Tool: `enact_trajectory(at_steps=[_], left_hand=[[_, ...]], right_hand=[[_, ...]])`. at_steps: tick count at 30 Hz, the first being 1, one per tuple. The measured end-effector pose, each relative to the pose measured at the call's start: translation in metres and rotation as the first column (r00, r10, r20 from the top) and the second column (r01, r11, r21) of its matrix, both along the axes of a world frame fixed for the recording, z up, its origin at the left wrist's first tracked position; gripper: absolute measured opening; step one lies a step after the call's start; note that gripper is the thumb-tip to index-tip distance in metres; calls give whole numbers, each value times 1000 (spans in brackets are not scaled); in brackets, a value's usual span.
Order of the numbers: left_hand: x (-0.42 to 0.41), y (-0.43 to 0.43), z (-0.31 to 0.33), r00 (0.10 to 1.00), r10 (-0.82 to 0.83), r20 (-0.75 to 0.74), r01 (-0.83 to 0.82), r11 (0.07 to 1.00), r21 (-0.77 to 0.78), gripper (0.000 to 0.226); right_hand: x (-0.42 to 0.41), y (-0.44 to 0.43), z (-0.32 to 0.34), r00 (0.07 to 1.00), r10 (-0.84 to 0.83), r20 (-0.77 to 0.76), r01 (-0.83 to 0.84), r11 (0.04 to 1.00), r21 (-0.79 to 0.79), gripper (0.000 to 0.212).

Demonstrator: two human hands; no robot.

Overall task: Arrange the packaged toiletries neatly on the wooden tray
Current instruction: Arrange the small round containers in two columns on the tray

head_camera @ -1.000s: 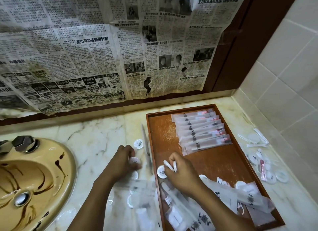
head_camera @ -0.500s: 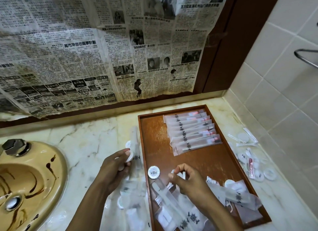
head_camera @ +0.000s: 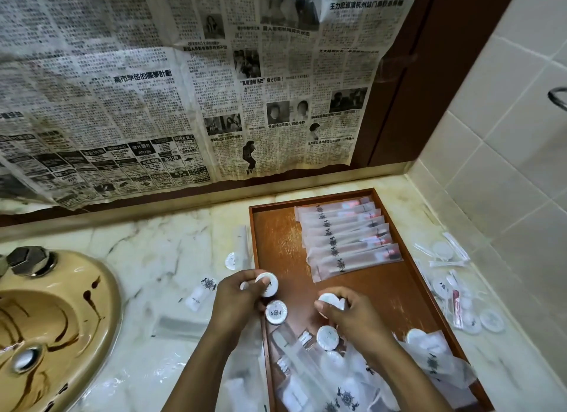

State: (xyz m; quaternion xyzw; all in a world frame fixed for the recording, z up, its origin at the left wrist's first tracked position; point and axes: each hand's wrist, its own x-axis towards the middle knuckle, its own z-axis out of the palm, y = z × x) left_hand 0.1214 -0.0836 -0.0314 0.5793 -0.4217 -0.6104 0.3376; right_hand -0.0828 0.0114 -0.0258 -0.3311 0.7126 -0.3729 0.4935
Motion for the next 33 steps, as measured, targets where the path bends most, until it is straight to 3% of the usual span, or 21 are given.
enact_trajectory(at_steps=[4,8,11,13,15,18,23,26,33], left_hand=[[2,-4,-10,998,40,54,-40,999,-4,12],[13,-10,-9,993,110,-44,-103,987,126,16],[30,-16,-7,990,139,-18,-135,983,126,16],[41,-21,-8,989,151,-4,-150,983,102,14],[48,-23,-10,987,158,7,-158,984,83,11],[49,-22,-11,990,142,15,-143,988,52,10],[36,-14,-5,989,135,64,-134,991,-13,4],[26,-12,0,988,125,90,-119,990,-77,3],[6,-20,-1,970,30,242,14,984,-175,3]], right_hand=[[-13,-6,-20,931,104,-349,-95,995,43,10],[-25,-3,-25,745,236,-624,-168,972,167,15],[-32,-2,-19,557,283,-781,-101,956,275,25],[-25,-4,-14,509,255,-822,-47,962,270,26],[-8,-9,-13,545,200,-814,-82,979,186,33],[25,-23,-22,628,235,-742,-282,957,64,42],[65,-39,-28,559,488,-671,-526,834,169,43],[72,-42,-30,537,499,-680,-528,828,191,39],[54,-48,-34,675,339,-655,-381,921,83,29]])
